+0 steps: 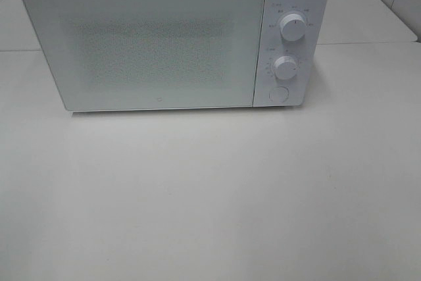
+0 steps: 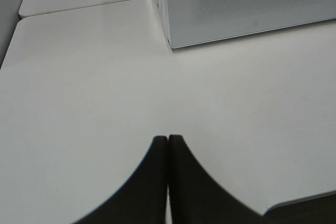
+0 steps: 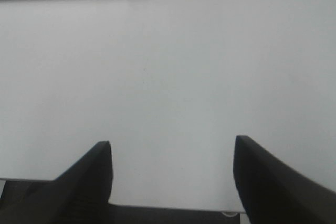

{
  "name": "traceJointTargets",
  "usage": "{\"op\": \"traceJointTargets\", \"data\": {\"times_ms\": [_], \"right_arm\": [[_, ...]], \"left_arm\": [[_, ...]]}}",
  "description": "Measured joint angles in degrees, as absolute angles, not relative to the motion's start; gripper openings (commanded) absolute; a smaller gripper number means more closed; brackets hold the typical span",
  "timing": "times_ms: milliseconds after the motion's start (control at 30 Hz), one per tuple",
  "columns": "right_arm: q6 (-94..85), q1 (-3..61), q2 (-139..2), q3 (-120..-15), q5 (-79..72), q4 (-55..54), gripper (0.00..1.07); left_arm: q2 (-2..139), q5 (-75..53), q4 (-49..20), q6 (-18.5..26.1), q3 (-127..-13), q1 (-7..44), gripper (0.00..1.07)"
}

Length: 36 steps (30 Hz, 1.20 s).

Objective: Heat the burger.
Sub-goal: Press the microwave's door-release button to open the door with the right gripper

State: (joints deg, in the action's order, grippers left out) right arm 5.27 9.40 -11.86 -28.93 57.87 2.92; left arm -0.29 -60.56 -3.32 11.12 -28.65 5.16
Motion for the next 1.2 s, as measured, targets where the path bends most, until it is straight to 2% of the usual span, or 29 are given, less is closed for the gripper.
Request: {"op": "traceJointTargets", "data": {"times_ms": [333,1000,1200], "right_arm": [[4.3,9.4,0.0,-28.9,57.9,2.9,0.58],[3.3,9.4,0.0,-29.1,56.8,2.9,0.57],[3.2,9.4,-6.6,-29.6,52.8,2.9,0.57]], "left_arm": [[-0.3,-60.6,-3.3,11.1,-28.6,5.2,0.00],[-0.3,-60.6,-3.3,11.1,-28.6,5.2,0.00],[-0.3,-60.6,-3.3,11.1,-28.6,5.2,0.00]]}}
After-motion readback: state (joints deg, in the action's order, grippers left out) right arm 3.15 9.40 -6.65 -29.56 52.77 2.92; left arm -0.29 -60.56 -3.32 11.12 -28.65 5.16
